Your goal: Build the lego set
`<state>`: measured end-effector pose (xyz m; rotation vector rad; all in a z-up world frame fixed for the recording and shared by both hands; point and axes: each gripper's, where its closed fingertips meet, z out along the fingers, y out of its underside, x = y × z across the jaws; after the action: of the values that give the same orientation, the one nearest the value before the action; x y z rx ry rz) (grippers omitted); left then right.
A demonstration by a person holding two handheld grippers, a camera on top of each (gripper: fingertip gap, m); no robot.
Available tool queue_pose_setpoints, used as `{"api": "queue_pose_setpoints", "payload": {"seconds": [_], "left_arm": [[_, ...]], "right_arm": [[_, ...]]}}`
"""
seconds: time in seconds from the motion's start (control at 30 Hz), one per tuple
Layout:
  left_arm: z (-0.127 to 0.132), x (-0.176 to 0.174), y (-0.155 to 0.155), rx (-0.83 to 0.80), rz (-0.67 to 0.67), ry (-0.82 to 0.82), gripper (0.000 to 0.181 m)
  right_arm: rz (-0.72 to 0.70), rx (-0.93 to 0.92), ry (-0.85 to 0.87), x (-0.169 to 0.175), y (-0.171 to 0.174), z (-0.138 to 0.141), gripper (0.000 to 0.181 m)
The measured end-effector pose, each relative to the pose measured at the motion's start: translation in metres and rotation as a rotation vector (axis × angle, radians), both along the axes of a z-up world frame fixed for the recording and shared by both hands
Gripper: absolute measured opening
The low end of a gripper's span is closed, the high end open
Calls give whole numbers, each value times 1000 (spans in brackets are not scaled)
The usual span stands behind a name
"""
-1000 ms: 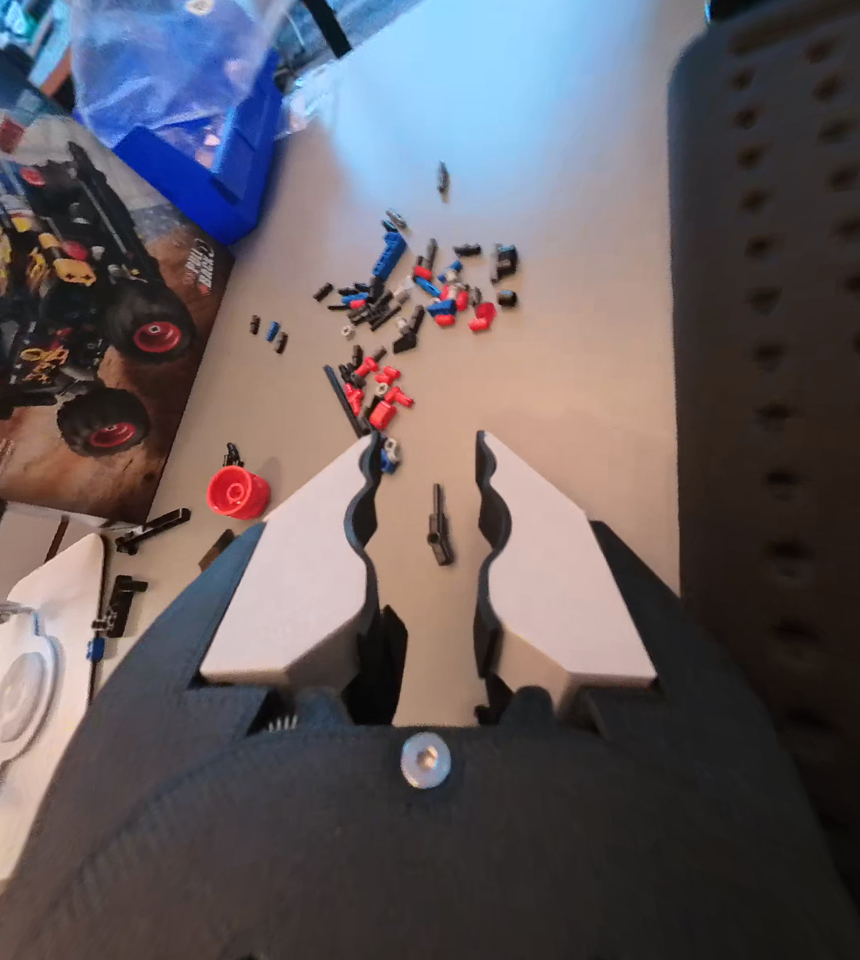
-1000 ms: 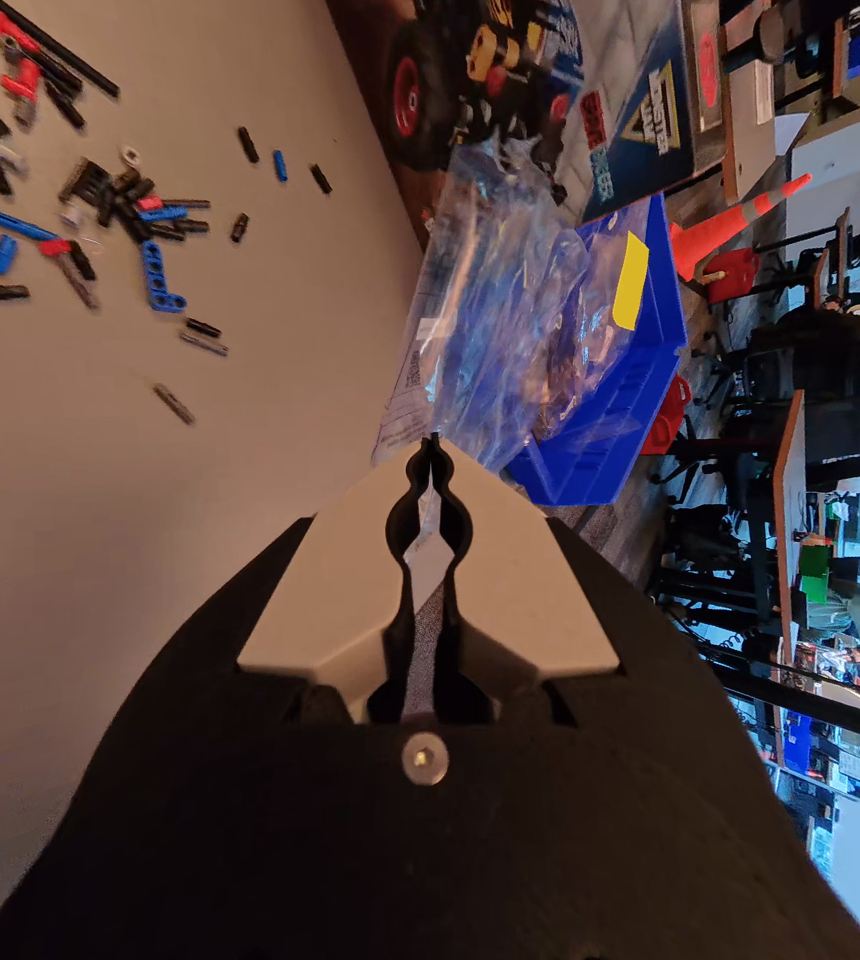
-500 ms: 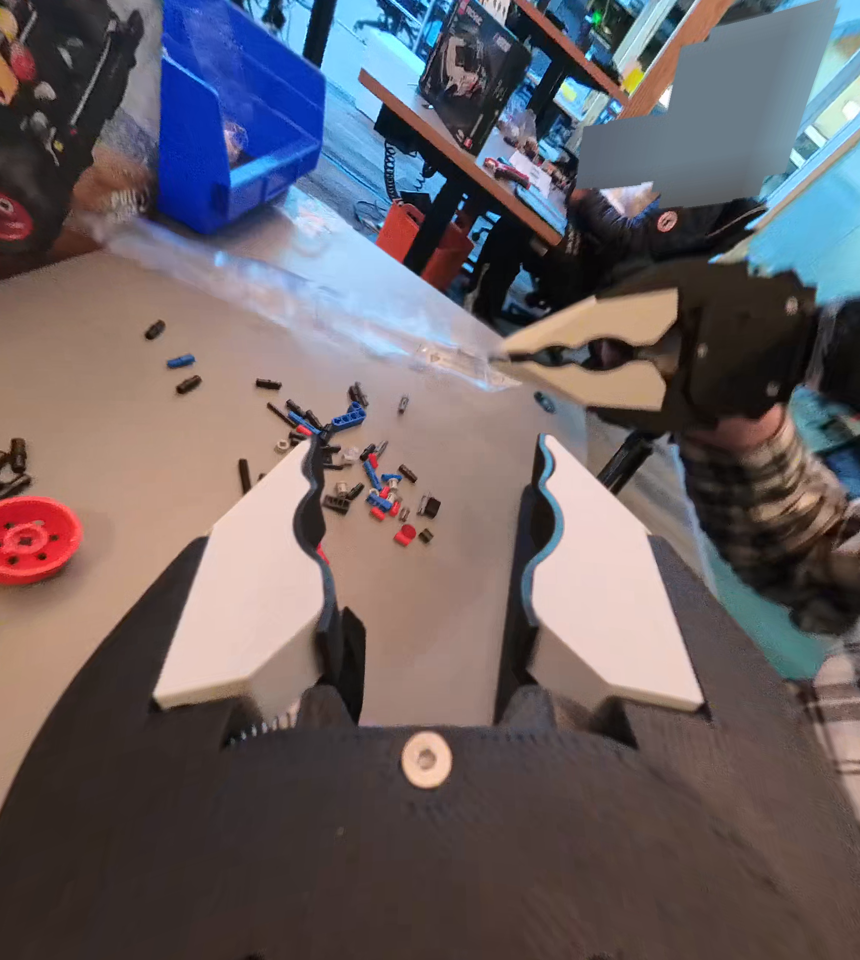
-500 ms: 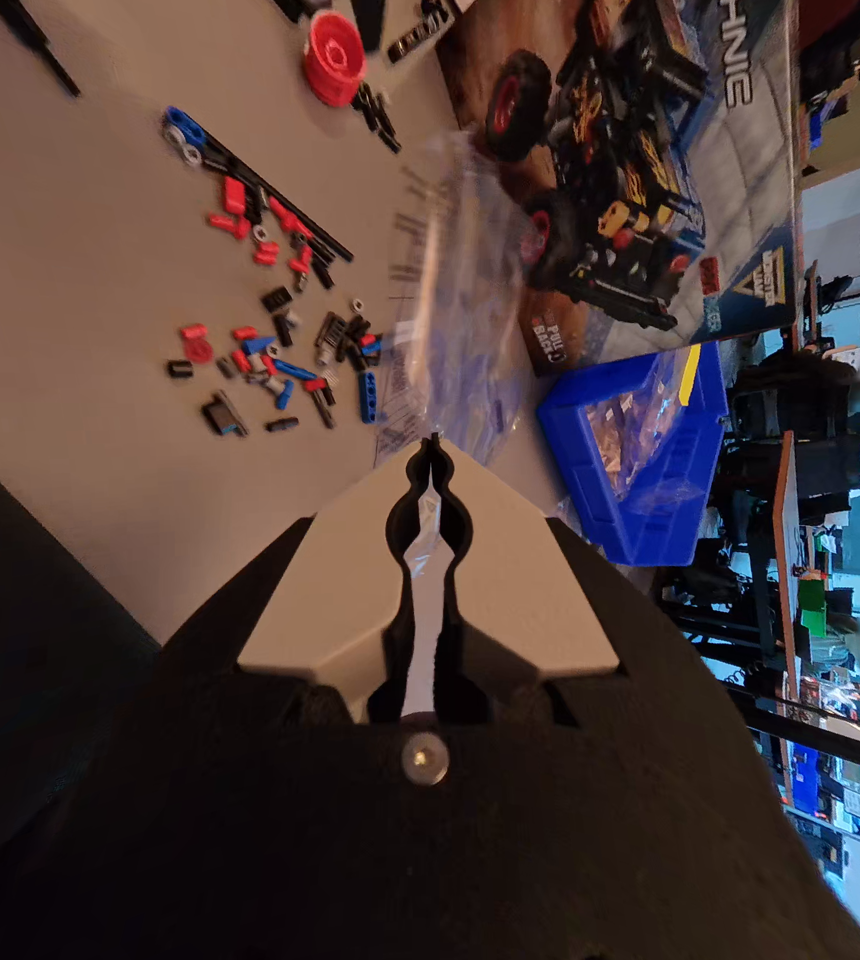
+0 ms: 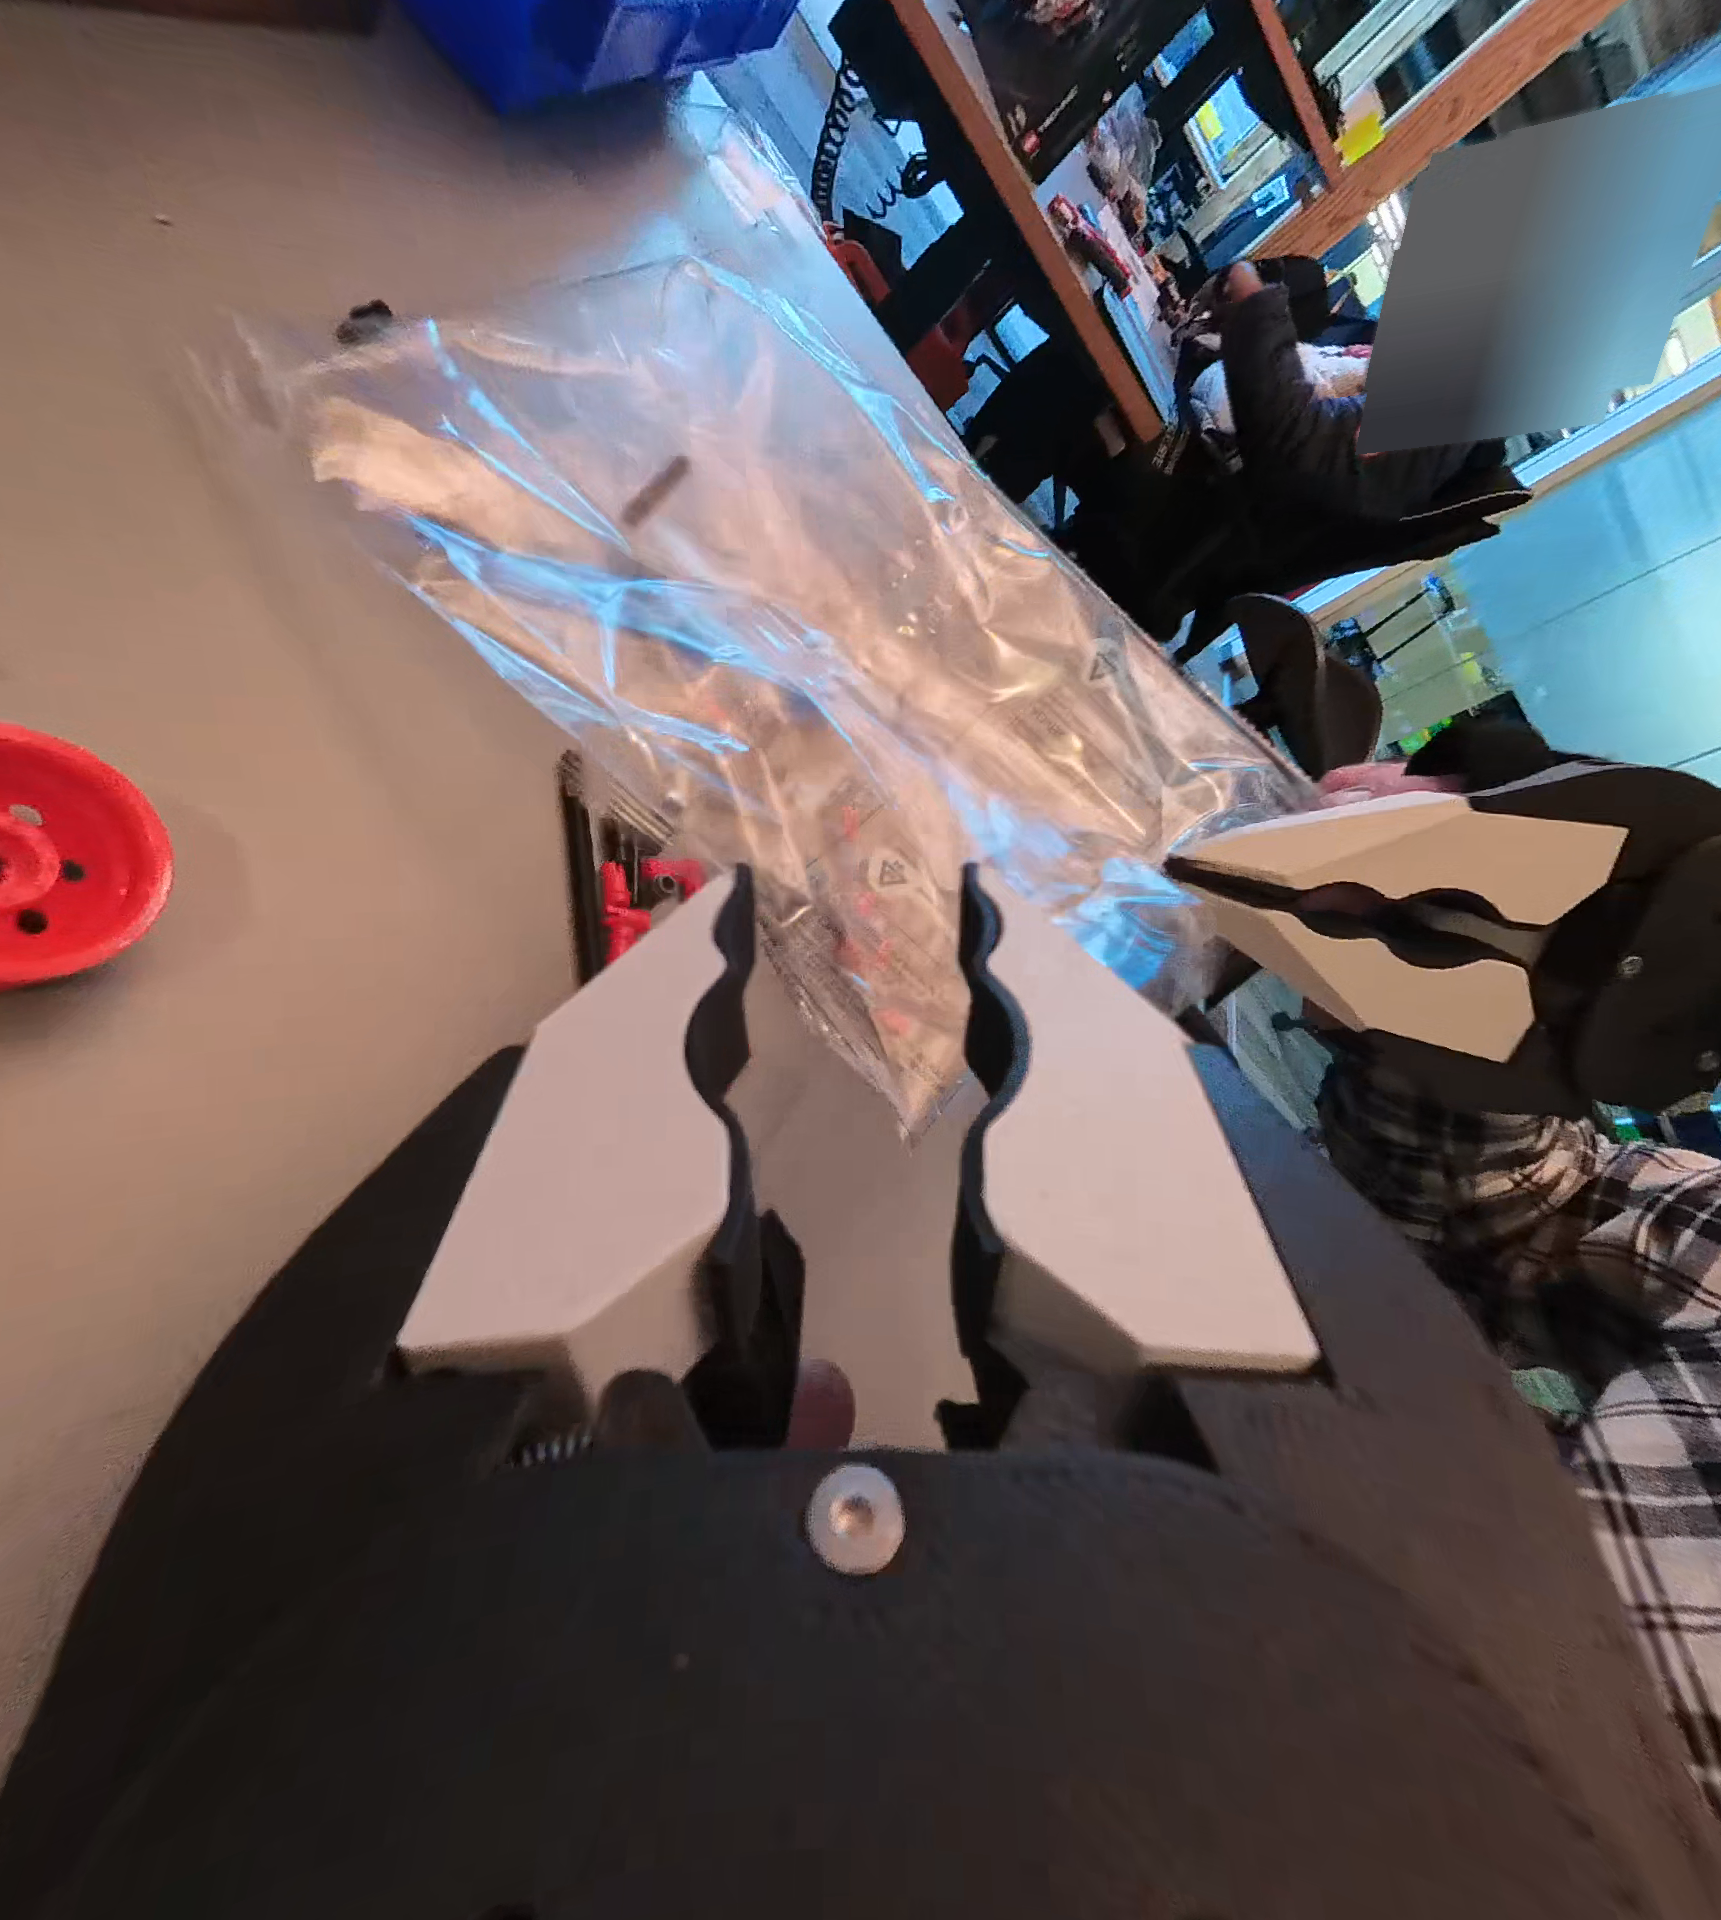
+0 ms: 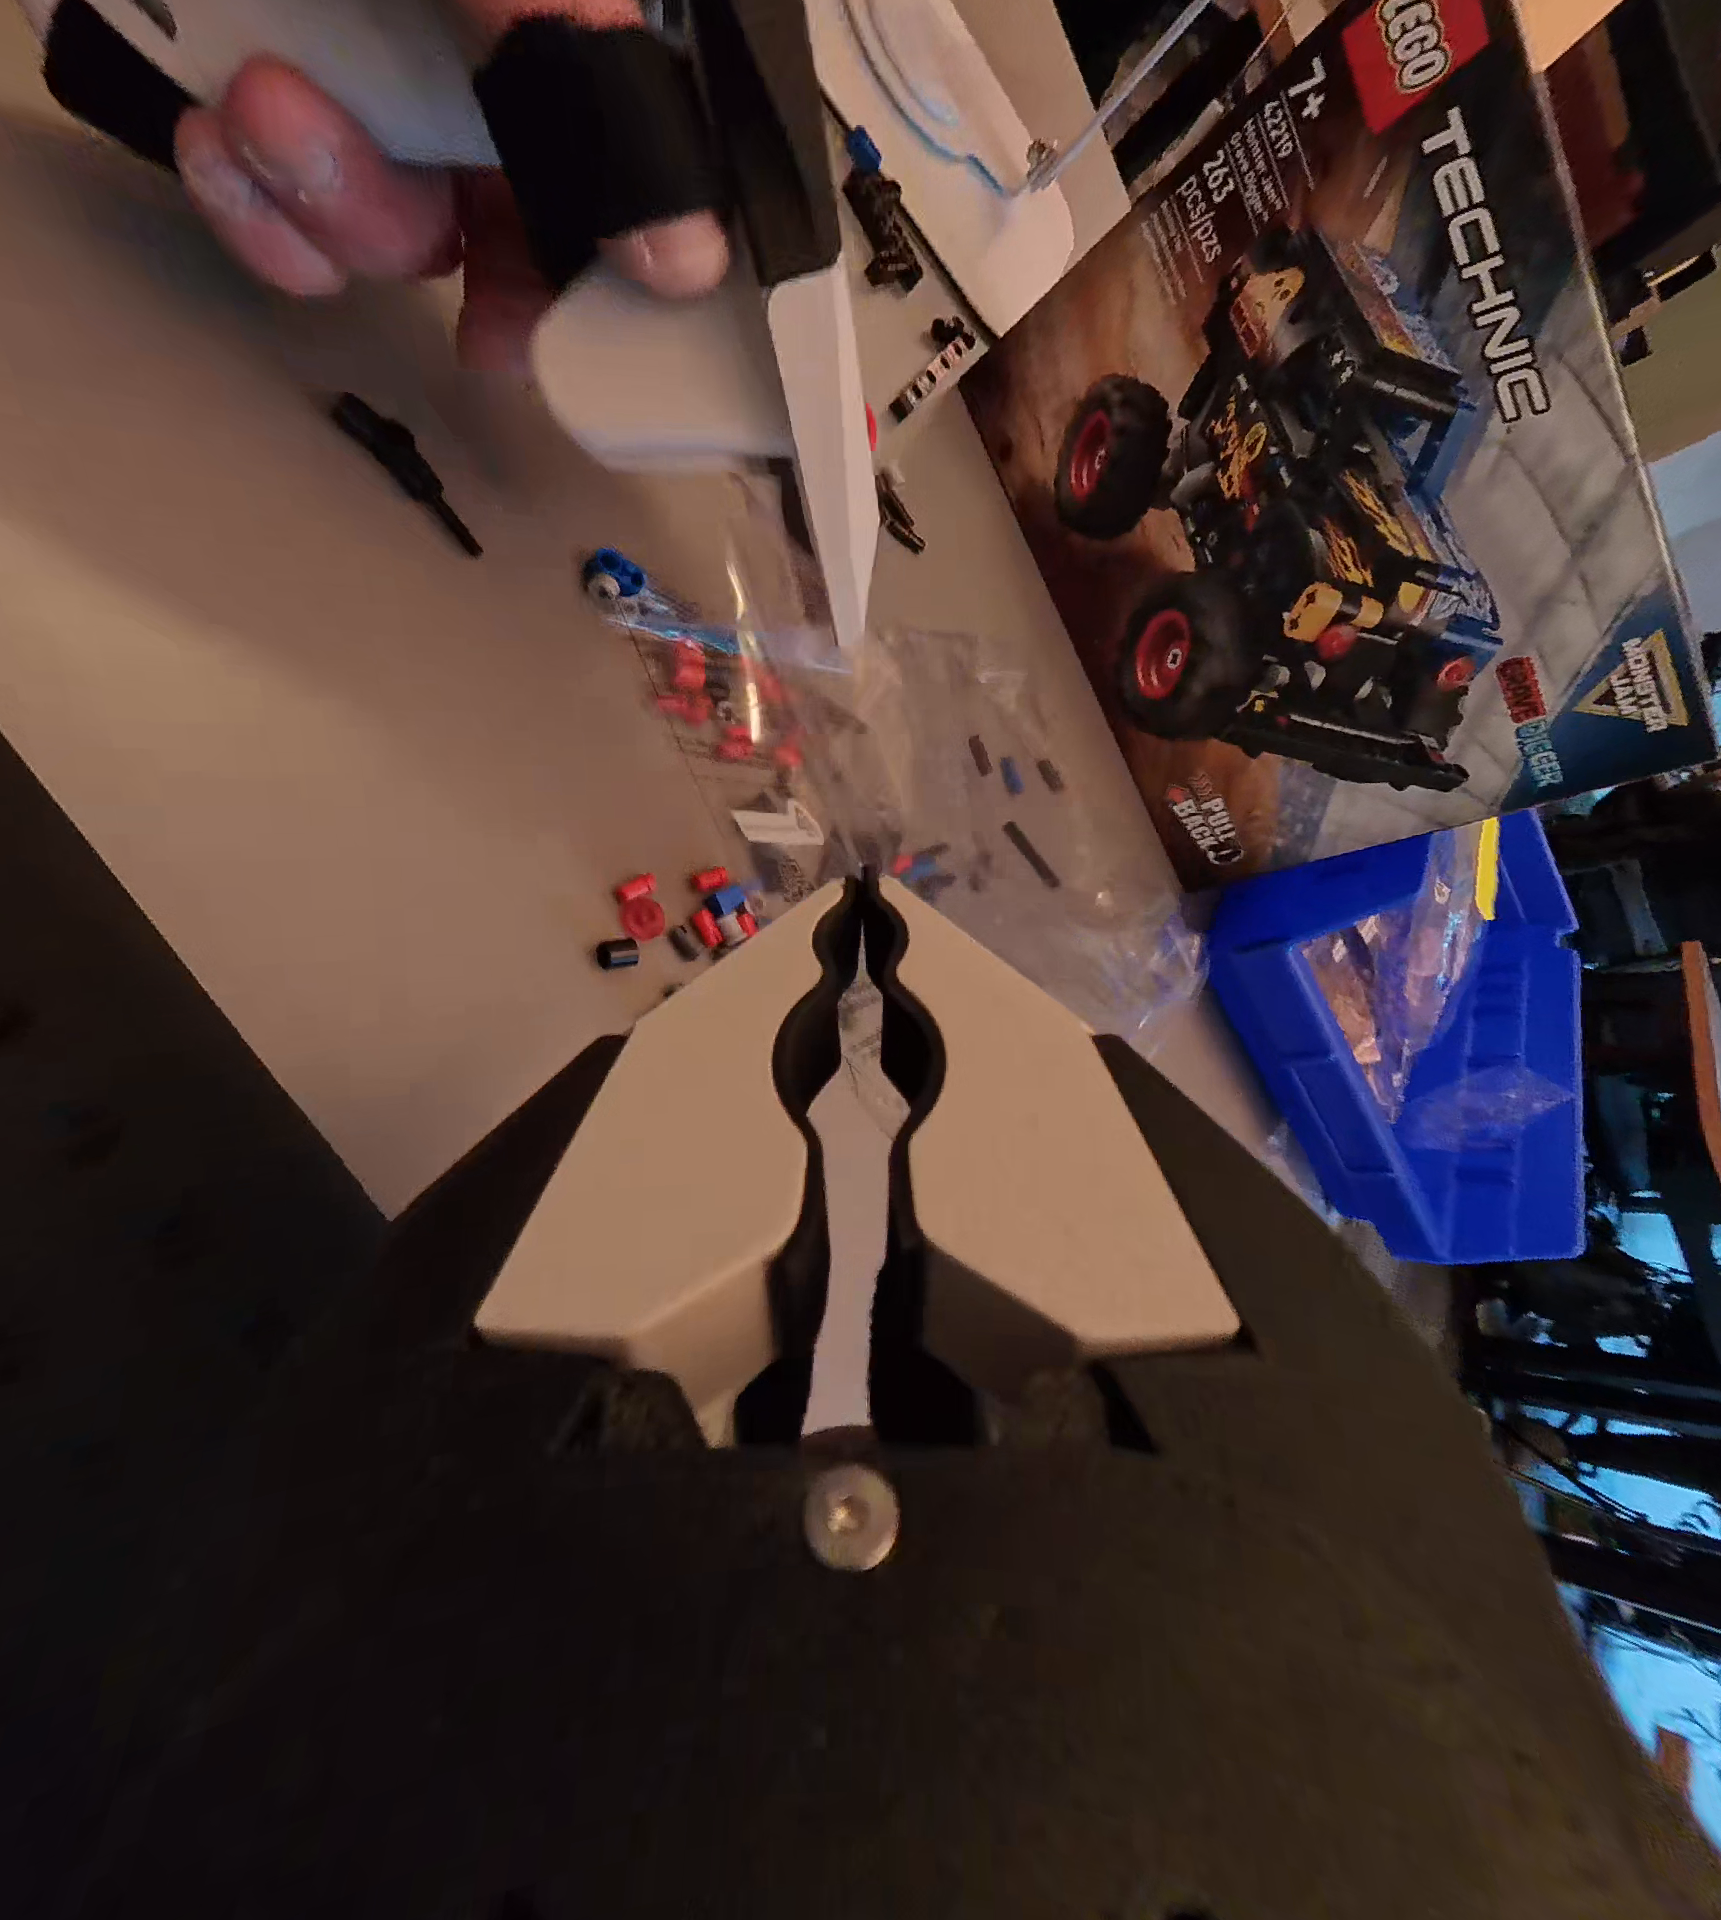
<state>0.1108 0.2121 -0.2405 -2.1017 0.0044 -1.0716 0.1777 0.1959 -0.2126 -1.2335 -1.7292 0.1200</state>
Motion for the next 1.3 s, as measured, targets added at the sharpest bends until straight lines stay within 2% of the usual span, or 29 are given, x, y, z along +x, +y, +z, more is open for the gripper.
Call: {"api": "queue_pose_setpoints", "payload": {"seconds": [0.13,0.17,0.23,0.3,0.4,0.47,0.57,0.7,0.8,0.83,0.87,0.9,1.03,1.3], "left_arm": [[-7,-4,0,16,-7,85,11],[-8,-6,0,27,-5,124,0],[-12,-8,0,33,-11,189,0],[-19,-8,-2,30,-26,247,0],[-26,-10,-3,29,-37,319,0],[-26,-8,-5,23,-51,318,0],[-33,-7,-7,14,-71,366,0],[-39,-5,-9,15,-92,421,0],[-41,-6,-9,18,-100,449,0],[-42,-6,-10,19,-102,453,0],[-42,-6,-10,19,-104,447,0],[-41,-6,-10,19,-105,441,0],[-28,-20,-8,48,-53,422,0],[4,-82,0,107,178,425,39]], "right_arm": [[36,-122,16,-2,-8,-8,0],[59,-187,13,-2,-14,-12,5],[87,-326,2,0,-21,-18,30],[125,-488,43,2,-25,-10,38],[52,-633,117,3,8,5,53],[-35,-690,134,-4,44,5,50],[-97,-759,48,-24,83,-13,60],[-112,-978,-100,-55,106,-52,57],[-70,-1092,-118,-70,108,-61,27],[-57,-1091,-92,-74,109,-58,12],[-28,-1091,-69,-78,108,-54,2],[5,-1079,-41,-81,106,-48,0],[87,-982,63,-86,104,-25,0],[224,-795,312,-89,96,41,0]]}}
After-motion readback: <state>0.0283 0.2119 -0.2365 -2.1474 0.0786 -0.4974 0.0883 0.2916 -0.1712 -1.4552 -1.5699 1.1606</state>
